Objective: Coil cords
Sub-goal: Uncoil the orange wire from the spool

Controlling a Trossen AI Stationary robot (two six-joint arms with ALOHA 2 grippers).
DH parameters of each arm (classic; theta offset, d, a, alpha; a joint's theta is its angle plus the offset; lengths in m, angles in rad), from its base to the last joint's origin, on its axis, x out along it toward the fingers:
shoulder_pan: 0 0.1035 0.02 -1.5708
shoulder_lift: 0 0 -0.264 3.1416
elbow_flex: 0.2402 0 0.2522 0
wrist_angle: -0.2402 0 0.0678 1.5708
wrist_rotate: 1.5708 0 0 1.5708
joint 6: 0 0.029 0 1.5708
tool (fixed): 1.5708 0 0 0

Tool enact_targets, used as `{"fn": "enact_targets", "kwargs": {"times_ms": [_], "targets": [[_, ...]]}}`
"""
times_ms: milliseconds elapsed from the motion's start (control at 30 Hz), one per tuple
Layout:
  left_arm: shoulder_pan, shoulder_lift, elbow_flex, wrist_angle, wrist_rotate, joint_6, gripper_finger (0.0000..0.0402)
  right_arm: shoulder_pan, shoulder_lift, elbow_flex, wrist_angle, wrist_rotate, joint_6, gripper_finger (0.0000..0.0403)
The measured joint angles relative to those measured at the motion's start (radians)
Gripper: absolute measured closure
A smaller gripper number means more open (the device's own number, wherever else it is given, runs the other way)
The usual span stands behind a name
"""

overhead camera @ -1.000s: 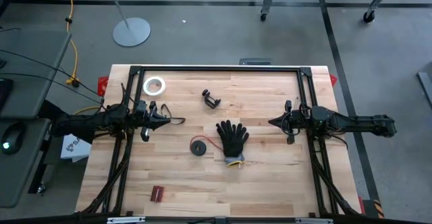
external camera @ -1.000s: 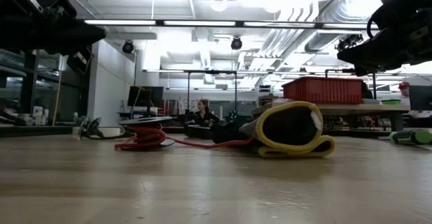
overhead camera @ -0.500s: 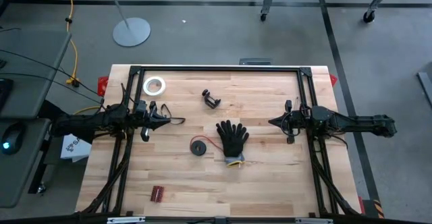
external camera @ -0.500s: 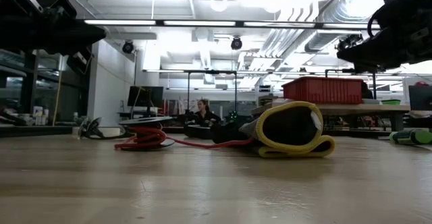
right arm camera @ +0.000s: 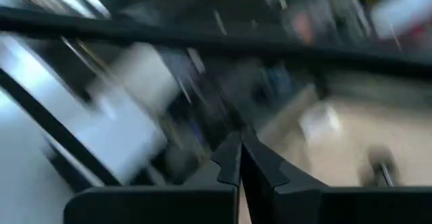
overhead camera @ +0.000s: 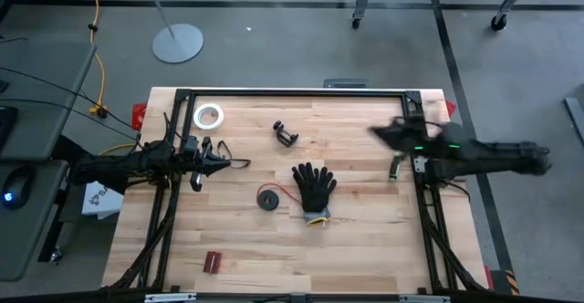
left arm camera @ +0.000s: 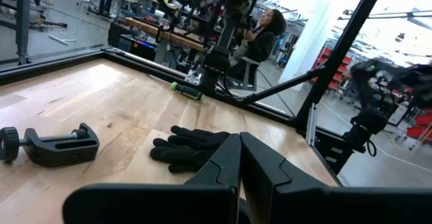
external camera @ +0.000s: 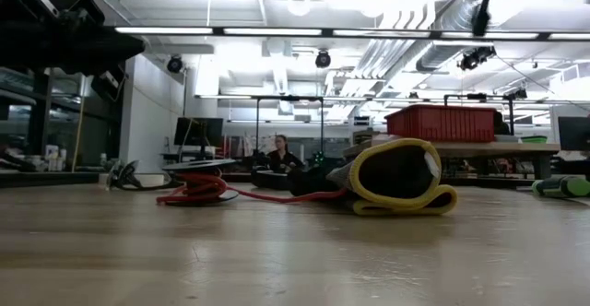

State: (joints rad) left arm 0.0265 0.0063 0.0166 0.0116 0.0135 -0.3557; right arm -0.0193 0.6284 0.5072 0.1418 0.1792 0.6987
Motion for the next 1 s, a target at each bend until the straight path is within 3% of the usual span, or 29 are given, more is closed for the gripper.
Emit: {"fn": "enact_targets", "kwargs": {"times_ms": [233,367,533,633,767,867,1000], "targets": [[0.000,0.000,0.000,0.000,0.000,0.000,0.0398,-0.001,0.541,0.226,-0.102,-0.073,0.062,0.0403],[0.000,0.000,0.000,0.000,0.001,0.000,0.0398,-0.006,0.770,0.349,0.022,-0.266,0.064,0.0403],[0.000,0.000,0.000,0.000,0.001,0.000,0.0398,-0.006,1.030,0.535,-0.019,-0.401,0.204,0.0392],[0.000,0.000,0.000,0.000,0.001,0.000,0.0398,-0.006,1.156,0.650,-0.111,-0.464,0.224,0.0359],[0.000,0.000,0.000,0.000,0.001,0.000,0.0398,-0.007,1.294,0.780,-0.202,-0.503,0.296,0.0286],[0.000,0.000,0.000,0.000,0.002,0.000,0.0398,-0.023,1.371,0.858,-0.244,-0.596,0.317,0.0236],[0.000,0.000,0.000,0.001,0.001,0.003,0.0398,-0.035,1.450,0.932,-0.277,-0.688,0.312,0.0203]]}}
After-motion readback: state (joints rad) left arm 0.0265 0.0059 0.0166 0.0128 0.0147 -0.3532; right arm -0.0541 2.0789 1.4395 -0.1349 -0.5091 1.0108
